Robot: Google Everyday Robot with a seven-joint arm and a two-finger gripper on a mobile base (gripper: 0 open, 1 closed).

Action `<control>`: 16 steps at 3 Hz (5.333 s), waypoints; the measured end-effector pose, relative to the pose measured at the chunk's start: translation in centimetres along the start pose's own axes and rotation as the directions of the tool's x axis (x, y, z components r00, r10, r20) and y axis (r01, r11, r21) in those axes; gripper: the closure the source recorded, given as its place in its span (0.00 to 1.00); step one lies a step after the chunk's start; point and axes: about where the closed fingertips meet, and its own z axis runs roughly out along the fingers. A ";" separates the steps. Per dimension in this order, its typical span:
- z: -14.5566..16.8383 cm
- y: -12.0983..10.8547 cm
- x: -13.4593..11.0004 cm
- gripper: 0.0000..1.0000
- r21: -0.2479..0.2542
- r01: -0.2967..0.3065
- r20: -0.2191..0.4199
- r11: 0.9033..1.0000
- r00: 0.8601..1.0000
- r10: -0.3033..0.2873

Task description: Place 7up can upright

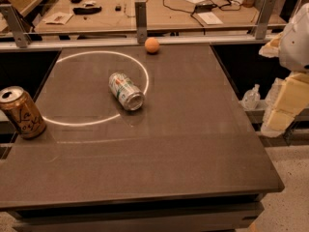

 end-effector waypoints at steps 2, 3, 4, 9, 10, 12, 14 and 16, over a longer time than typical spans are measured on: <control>0.3 -0.4 -0.2 0.00 -0.018 -0.038 -0.002 0.999 0.999 0.038; 2.1 -1.3 -0.6 0.00 -0.058 -0.115 -0.021 0.992 0.993 0.114; 5.1 -2.1 -1.2 0.00 -0.095 -0.224 -0.021 0.970 0.975 0.223; 8.4 -6.0 -6.8 0.00 0.015 -0.434 0.095 0.901 0.897 0.431; 8.9 -7.4 -10.7 0.00 0.007 -0.435 0.083 0.900 0.897 0.433; 12.5 -10.0 -17.0 0.00 -0.009 -0.502 -0.005 0.865 0.865 0.502; 13.7 -9.3 -22.7 0.00 0.017 -0.494 -0.068 0.869 0.867 0.494; 15.3 -7.0 -27.2 0.00 -0.043 -0.472 -0.100 0.880 0.879 0.467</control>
Offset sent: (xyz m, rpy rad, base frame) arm 0.0100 0.0010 -0.0093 0.0329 0.0813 -0.0811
